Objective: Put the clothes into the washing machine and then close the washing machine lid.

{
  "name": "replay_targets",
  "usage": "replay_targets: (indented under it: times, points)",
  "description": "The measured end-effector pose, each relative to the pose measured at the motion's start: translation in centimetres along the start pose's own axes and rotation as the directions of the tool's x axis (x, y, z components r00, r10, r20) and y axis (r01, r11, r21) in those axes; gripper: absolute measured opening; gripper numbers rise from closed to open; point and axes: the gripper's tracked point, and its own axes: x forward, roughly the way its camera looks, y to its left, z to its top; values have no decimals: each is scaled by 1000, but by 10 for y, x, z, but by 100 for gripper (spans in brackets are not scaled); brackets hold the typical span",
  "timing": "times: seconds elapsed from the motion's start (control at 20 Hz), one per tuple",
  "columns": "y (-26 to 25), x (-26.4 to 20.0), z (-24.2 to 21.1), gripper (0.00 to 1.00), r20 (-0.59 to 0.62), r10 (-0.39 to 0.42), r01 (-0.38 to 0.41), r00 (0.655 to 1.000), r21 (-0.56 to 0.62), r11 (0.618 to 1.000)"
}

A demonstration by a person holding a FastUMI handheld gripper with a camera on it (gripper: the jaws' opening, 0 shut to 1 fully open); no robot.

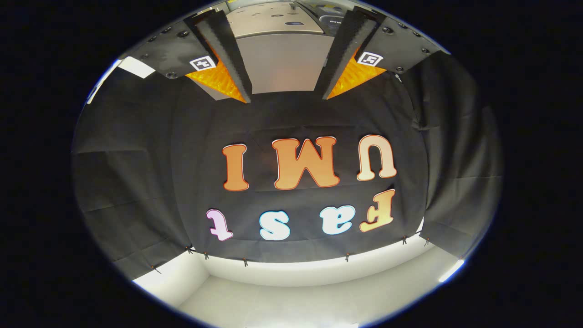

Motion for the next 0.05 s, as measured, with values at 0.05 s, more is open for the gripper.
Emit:
replay_targets:
  times: [0.05]
  points:
    - [-2,-1,1,97,1,-6,6,1000,-4,1000]
